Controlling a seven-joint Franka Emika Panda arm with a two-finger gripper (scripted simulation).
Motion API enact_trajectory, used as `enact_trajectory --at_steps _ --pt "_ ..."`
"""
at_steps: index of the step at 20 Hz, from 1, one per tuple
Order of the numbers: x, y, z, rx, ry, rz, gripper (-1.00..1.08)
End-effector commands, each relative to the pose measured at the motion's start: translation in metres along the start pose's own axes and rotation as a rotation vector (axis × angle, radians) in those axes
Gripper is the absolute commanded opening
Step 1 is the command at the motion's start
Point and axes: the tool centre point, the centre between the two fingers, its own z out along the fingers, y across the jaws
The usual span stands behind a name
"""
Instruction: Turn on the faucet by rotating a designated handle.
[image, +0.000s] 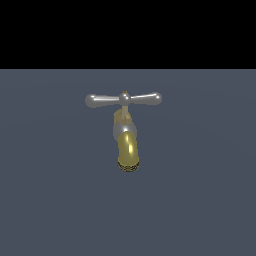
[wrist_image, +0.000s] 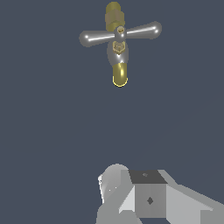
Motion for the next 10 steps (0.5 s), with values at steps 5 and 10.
enact_trajectory --at_steps 5,10 --pt "0.0028 0.0007 0.0009 -0.012 -0.002 -0.001 -1.0" --pt "0.0087 0.0025 0.0028 -0.041 -0.006 -0.008 -1.0"
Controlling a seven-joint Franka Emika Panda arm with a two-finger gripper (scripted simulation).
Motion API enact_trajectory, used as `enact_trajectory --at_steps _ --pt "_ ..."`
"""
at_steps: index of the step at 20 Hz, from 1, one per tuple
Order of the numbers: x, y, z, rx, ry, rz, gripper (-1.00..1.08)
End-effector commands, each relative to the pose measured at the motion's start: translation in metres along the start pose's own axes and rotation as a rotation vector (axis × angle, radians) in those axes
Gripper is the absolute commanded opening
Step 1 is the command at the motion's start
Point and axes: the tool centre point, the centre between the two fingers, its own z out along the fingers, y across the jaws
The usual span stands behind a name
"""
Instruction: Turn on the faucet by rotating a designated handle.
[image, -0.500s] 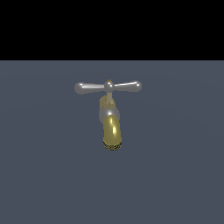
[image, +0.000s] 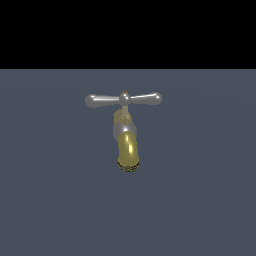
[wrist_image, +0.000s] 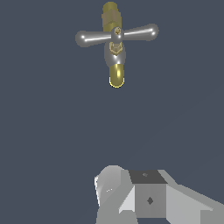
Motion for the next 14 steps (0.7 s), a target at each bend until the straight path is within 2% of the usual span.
enact_trajectory --at_steps 1,7,14 --pt "0.002 0.001 0.0 -0.01 -0.001 -0.003 -1.0" --pt "0.004 0.0 0.001 -0.004 -0.001 0.006 -1.0" --pt "0.022 -0.005 0.005 0.021 -0.002 0.062 -1.0"
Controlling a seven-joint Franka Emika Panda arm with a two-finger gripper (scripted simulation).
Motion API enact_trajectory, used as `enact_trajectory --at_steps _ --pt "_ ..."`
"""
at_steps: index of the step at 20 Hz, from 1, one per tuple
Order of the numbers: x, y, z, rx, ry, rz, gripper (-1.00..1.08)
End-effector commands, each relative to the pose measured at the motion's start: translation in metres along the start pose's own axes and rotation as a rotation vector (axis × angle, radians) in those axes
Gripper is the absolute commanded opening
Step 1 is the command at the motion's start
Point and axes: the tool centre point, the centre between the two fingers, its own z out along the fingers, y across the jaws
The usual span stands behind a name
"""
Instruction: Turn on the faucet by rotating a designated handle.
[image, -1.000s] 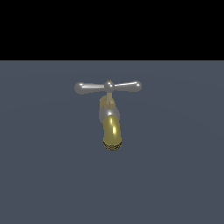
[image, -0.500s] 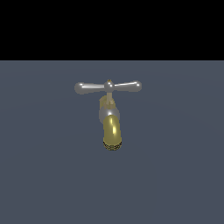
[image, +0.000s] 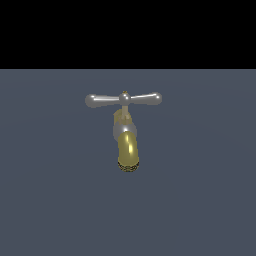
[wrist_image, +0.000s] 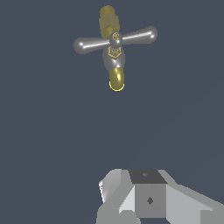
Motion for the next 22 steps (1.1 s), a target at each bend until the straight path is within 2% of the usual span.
enact_trajectory --at_steps 1,14,22 --pt "0.008 -0.003 0.002 0.012 -0.001 0.027 -1.0" --pt "0.081 -0.028 0.032 0.091 -0.026 0.287 -1.0" --pt "0.13 -0.047 0.063 0.119 -0.05 0.488 -1.0"
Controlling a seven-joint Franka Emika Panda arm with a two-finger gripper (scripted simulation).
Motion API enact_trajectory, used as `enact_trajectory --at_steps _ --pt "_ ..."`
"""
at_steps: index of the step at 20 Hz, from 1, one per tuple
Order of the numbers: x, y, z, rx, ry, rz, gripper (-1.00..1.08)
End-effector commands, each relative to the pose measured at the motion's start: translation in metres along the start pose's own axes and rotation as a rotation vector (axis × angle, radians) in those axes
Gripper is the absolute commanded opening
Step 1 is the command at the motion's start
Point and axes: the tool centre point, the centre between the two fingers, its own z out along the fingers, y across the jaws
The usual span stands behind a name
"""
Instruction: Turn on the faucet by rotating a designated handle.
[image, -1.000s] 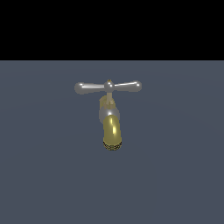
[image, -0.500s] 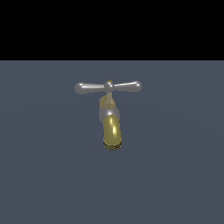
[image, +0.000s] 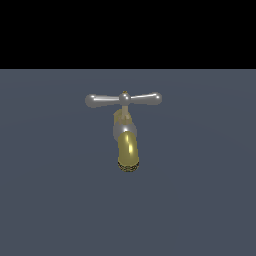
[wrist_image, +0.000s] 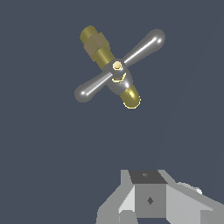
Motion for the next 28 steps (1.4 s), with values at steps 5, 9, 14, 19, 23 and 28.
enact_trajectory --at_steps 5,9,14,19,23,28 --pt "0.029 -0.028 0.031 0.011 -0.01 0.171 -1.0" --pt "0.046 -0.044 0.052 0.011 -0.01 0.278 -1.0" --pt "0.066 -0.063 0.08 0.007 -0.003 0.411 -1.0" --pt "0.085 -0.08 0.11 -0.001 0.013 0.545 -1.0" --pt "0.098 -0.093 0.134 -0.008 0.034 0.65 -1.0" --pt "0.113 -0.106 0.163 -0.014 0.067 0.769 -1.0"
